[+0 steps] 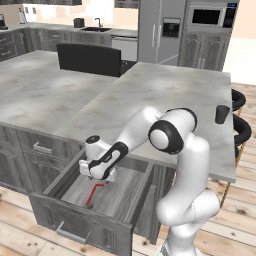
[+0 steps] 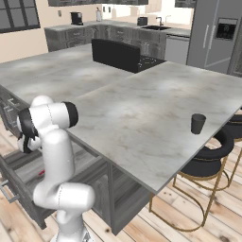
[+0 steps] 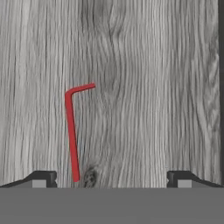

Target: Take a straw from the drawer in front and place it inside the glass cup on the dining counter.

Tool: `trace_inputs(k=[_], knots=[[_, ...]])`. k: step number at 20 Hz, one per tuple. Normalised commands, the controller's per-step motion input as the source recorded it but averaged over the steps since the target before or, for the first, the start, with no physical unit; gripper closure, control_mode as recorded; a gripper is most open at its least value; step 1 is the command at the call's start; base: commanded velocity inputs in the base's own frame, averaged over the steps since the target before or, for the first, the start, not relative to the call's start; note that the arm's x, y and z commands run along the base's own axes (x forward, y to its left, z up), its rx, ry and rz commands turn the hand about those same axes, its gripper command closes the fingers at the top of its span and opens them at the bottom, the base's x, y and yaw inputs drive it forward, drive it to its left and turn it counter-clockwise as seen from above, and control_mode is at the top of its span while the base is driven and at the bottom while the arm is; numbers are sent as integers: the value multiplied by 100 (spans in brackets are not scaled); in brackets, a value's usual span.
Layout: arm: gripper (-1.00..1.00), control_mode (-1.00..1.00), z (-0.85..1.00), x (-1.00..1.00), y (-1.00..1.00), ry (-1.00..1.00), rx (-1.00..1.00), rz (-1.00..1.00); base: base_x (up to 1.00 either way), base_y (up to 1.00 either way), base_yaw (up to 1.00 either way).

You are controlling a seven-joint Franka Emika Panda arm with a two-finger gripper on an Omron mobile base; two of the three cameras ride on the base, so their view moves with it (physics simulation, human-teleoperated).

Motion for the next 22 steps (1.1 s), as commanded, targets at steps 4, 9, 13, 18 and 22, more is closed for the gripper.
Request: trace_inputs(k=[4, 9, 13, 18, 22], knots=[[-100, -100, -21, 27, 1, 0, 0, -5, 0, 0, 0], [-100, -100, -21, 23, 5, 0, 0, -5, 0, 0, 0], [-100, -100, -20, 23, 6, 0, 0, -5, 0, 0, 0], [-100, -100, -19, 19, 7, 0, 0, -5, 0, 0, 0], [-100, -100, -19, 4, 9, 0, 0, -5, 0, 0, 0]])
